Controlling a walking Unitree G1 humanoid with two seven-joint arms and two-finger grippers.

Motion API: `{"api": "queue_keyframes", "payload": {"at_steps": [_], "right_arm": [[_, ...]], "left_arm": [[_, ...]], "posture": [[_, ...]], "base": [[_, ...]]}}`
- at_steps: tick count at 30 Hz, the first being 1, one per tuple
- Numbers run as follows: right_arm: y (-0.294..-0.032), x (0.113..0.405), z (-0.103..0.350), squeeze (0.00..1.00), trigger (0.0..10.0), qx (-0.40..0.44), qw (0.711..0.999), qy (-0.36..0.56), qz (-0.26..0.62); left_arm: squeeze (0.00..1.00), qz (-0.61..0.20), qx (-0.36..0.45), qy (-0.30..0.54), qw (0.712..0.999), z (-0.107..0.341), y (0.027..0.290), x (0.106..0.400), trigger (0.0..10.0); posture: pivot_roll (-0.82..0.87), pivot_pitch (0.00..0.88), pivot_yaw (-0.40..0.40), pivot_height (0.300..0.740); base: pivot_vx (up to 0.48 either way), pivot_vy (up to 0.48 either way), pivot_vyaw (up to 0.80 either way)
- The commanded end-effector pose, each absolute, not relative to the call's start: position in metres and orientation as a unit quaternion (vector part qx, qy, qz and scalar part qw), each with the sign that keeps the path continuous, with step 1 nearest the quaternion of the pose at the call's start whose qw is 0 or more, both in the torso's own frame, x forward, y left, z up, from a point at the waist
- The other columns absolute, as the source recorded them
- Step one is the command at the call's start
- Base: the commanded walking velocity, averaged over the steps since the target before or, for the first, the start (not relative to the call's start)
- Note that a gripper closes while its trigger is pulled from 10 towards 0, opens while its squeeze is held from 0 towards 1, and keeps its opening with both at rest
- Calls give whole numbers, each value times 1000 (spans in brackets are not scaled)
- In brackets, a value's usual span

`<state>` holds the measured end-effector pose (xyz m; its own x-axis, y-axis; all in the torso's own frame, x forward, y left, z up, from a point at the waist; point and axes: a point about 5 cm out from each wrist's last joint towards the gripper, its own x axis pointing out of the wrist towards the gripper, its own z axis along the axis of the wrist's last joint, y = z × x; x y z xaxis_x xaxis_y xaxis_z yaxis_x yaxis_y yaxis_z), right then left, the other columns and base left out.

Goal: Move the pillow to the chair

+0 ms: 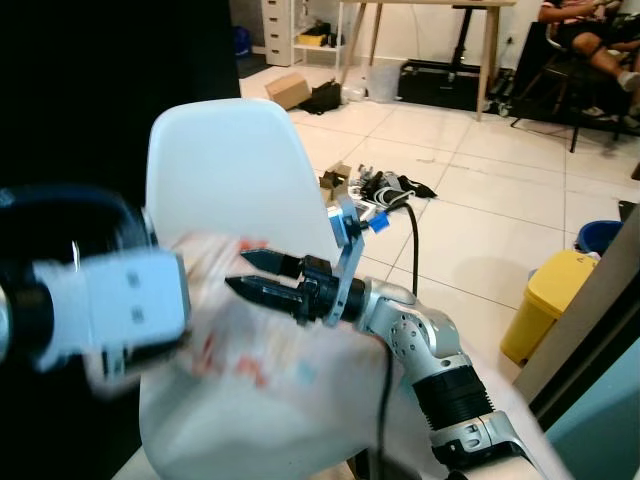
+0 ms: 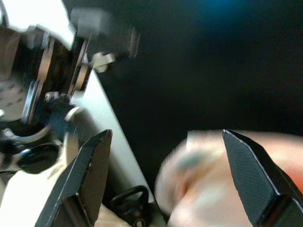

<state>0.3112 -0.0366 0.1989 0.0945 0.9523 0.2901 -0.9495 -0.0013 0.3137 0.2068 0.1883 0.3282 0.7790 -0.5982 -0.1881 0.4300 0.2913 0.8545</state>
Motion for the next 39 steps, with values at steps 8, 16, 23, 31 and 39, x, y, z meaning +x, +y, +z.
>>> {"api": "queue_keyframes", "payload": {"at_steps": [8, 16, 23, 31, 39], "right_arm": [[-75, 363, 206, 0, 10000, 226, 855, -24, 466], [-121, 373, 191, 0, 10000, 234, 910, -5, 342], [-138, 374, 180, 0, 10000, 223, 929, -6, 295], [-150, 367, 166, 0, 10000, 227, 937, 0, 266], [-150, 363, 158, 0, 10000, 228, 936, 8, 267]], "left_arm": [[0, -158, 346, -148, 913, 329, 187, 273, 10000], [0, -86, 134, -72, 985, 253, 176, 314, 10000], [0, -81, 21, -29, 996, 200, 154, 319, 10000], [0, -59, -52, 11, 997, 165, 149, 317, 10000], [0, -38, -32, 2, 999, 159, 153, 319, 10000]], "posture": [[-137, 21, 12, 571], [-168, 20, 29, 581], [-196, 13, 47, 606], [-201, 9, 44, 631], [-198, 0, 34, 656]], "base": [[0, 0, 0], [0, 0, 0], [0, 0, 0], [0, 0, 0], [-331, 0, 0]]}}
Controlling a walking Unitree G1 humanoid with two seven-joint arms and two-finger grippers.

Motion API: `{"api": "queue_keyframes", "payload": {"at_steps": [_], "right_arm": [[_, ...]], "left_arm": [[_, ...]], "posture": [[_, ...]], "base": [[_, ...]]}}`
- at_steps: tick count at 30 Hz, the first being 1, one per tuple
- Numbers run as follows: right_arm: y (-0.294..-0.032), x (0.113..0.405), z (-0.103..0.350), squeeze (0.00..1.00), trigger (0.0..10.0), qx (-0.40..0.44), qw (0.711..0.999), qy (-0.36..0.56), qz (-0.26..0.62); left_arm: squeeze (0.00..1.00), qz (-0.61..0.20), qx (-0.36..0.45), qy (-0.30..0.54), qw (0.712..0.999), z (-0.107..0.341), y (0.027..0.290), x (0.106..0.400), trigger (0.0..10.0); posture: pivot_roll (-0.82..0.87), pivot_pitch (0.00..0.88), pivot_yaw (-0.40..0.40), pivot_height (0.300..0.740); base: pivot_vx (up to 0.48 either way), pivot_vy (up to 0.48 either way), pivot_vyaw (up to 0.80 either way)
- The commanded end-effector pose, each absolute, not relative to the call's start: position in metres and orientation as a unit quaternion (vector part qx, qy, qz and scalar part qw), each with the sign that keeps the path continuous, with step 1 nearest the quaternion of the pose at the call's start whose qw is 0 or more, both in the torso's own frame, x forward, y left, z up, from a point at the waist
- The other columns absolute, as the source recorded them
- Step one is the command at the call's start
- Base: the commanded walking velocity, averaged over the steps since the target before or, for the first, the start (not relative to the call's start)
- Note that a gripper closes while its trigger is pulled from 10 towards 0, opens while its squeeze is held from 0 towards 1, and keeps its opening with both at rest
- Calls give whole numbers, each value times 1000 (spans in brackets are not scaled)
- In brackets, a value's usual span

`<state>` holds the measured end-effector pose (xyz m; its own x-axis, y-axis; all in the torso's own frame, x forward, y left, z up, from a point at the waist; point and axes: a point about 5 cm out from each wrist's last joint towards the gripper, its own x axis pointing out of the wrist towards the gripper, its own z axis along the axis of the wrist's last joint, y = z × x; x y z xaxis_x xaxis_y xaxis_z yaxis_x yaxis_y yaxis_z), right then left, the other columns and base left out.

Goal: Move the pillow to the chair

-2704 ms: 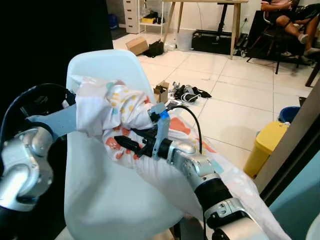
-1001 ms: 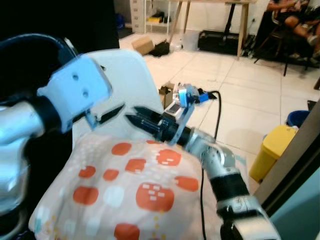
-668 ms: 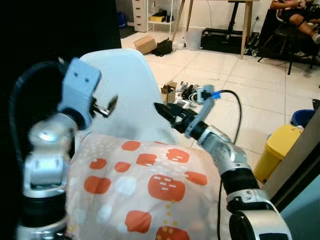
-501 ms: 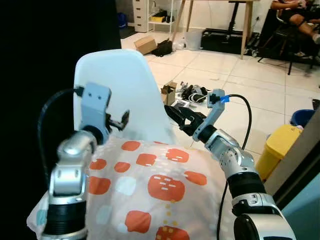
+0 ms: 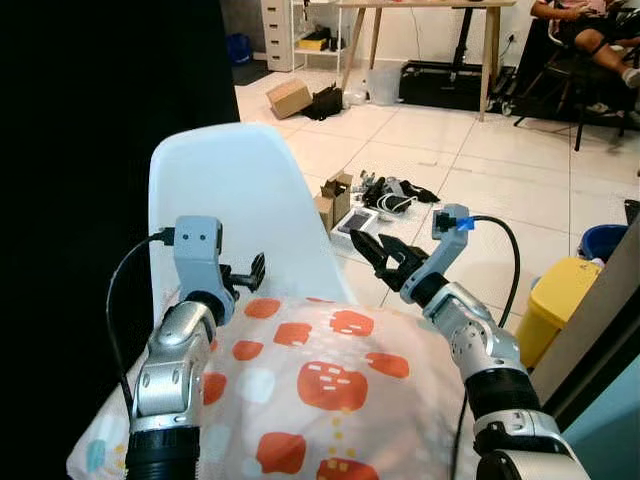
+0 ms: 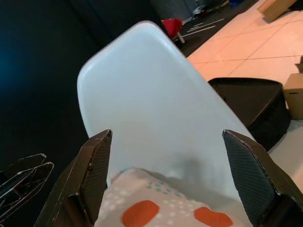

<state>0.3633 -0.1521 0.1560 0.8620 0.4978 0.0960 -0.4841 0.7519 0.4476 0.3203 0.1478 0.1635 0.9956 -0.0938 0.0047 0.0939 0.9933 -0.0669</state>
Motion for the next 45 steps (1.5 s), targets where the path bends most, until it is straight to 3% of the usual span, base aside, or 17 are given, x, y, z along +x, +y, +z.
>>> {"api": "queue_keyframes", "payload": {"at_steps": [1, 19, 28, 45], "right_arm": [[-148, 363, 159, 0, 10000, 227, 936, 8, 269], [-136, 357, 139, 0, 10000, 184, 937, 51, 292], [-134, 357, 129, 0, 10000, 140, 947, 69, 279], [-130, 356, 117, 0, 10000, 113, 952, 90, 269]], "left_arm": [[0, -35, -31, -2, 999, 159, 153, 319, 10000], [0, -7, 0, 18, 1000, 134, 161, 315, 10000], [0, 9, 6, 46, 999, 114, 167, 310, 10000], [0, 21, 29, 91, 995, 86, 168, 302, 10000]], "posture": [[-197, 0, 31, 661], [-189, 18, -3, 740], [-188, 16, -4, 740], [-194, 17, -1, 740]], "base": [[0, 0, 0], [0, 0, 0], [0, 0, 0], [-344, 0, 0]]}}
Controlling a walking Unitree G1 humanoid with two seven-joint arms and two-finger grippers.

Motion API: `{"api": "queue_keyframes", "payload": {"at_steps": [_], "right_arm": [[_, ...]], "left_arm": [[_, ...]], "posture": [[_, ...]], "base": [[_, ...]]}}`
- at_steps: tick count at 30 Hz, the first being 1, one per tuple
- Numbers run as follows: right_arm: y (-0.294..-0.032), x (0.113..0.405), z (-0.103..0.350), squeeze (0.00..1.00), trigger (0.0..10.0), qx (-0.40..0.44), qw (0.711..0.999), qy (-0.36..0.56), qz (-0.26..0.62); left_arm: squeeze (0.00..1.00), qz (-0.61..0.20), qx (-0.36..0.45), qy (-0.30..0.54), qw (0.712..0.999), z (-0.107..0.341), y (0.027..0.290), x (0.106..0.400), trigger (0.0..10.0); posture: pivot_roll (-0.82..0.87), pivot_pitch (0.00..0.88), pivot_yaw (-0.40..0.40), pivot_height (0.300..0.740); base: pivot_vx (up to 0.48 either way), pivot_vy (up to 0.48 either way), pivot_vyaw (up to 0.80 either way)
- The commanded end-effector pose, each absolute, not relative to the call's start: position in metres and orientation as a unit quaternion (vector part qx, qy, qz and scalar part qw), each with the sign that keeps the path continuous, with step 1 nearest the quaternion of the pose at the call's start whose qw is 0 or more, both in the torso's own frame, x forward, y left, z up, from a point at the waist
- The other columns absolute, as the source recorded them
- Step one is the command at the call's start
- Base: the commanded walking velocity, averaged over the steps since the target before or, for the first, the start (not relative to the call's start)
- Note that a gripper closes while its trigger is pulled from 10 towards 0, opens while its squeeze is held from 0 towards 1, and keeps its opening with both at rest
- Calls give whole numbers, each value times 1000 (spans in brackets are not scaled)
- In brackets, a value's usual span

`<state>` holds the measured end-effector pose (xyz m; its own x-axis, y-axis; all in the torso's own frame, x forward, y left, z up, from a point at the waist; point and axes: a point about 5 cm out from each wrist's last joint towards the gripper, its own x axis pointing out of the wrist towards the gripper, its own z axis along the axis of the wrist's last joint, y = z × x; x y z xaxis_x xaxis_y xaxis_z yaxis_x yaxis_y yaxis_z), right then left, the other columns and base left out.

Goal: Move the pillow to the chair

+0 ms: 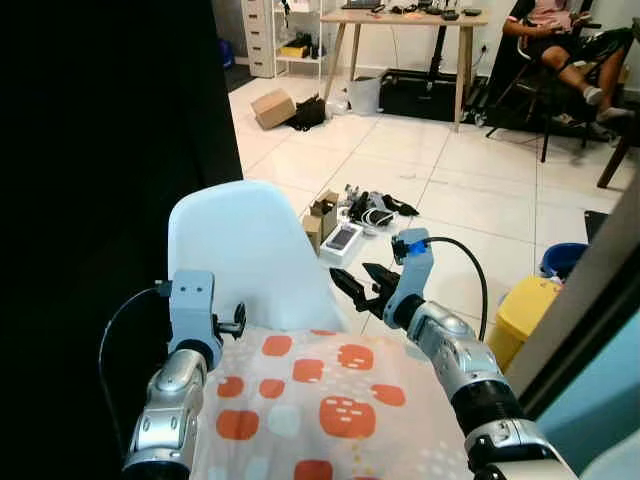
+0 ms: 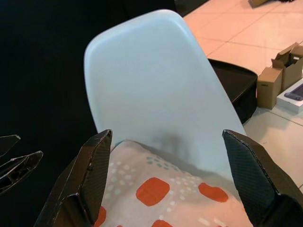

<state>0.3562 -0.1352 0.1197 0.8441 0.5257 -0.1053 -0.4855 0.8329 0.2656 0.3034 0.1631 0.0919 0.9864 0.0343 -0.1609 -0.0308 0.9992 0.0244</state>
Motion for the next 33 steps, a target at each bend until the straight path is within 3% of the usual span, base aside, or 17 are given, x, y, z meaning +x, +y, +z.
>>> {"api": "queue_keyframes", "payload": {"at_steps": [1, 33], "right_arm": [[-130, 356, 117, 0, 10000, 113, 952, 90, 269], [-133, 355, 112, 0, 10000, 106, 954, 96, 263]], "left_arm": [[0, 21, 29, 91, 995, 86, 168, 302, 10000], [0, 28, 18, 92, 995, 81, 168, 302, 10000]], "posture": [[-194, 17, -1, 740], [-198, 21, -5, 740]], "base": [[-379, 0, 0], [-378, 0, 0]]}}
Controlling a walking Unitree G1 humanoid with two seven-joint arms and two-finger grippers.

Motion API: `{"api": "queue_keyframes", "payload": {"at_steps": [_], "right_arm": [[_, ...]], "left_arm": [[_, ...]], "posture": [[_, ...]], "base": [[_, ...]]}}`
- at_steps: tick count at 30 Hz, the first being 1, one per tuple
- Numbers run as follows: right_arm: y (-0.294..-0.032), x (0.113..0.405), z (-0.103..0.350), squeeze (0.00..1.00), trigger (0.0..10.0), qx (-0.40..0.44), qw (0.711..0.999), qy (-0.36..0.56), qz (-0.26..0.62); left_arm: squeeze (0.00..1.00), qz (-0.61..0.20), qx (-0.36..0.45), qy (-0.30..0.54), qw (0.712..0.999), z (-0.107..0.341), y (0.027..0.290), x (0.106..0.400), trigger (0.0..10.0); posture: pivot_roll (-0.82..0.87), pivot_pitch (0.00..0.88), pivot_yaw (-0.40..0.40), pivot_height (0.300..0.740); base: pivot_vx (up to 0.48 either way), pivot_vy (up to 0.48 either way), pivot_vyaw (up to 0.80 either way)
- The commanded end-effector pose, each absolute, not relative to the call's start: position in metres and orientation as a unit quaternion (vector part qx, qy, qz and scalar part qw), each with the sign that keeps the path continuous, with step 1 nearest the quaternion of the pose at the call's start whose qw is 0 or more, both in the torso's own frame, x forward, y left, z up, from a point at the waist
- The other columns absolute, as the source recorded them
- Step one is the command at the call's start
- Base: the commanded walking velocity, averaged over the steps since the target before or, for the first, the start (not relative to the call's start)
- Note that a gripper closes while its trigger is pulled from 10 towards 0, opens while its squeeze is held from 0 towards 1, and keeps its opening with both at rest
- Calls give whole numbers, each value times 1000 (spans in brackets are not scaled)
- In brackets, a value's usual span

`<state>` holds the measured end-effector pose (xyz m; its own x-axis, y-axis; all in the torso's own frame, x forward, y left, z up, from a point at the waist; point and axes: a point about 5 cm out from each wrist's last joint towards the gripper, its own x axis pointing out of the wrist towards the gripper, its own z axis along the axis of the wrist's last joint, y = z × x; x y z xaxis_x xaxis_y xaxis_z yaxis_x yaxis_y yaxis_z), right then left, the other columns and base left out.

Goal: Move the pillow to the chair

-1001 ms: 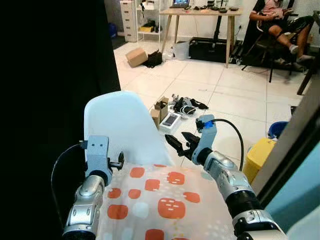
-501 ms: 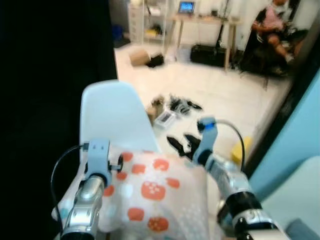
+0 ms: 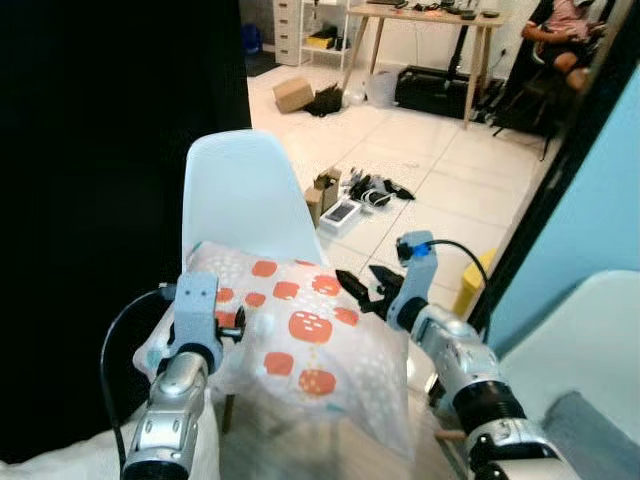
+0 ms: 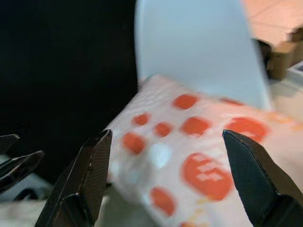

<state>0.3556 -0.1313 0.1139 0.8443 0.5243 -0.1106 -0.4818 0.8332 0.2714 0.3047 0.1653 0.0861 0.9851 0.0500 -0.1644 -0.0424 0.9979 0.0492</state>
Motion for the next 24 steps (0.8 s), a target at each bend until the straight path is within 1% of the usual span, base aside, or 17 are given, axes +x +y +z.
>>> {"api": "queue_keyframes", "payload": {"at_steps": [1, 24], "right_arm": [[-134, 355, 111, 0, 10000, 103, 955, 99, 260], [-139, 355, 103, 0, 10000, 84, 958, 125, 245]], "left_arm": [[0, 27, 18, 93, 995, 80, 168, 302, 10000], [0, 28, 8, 105, 994, 73, 166, 304, 10000]], "posture": [[-197, 21, -7, 740], [-202, 4, -8, 740]], "base": [[-379, 0, -781], [-377, 0, -781]]}}
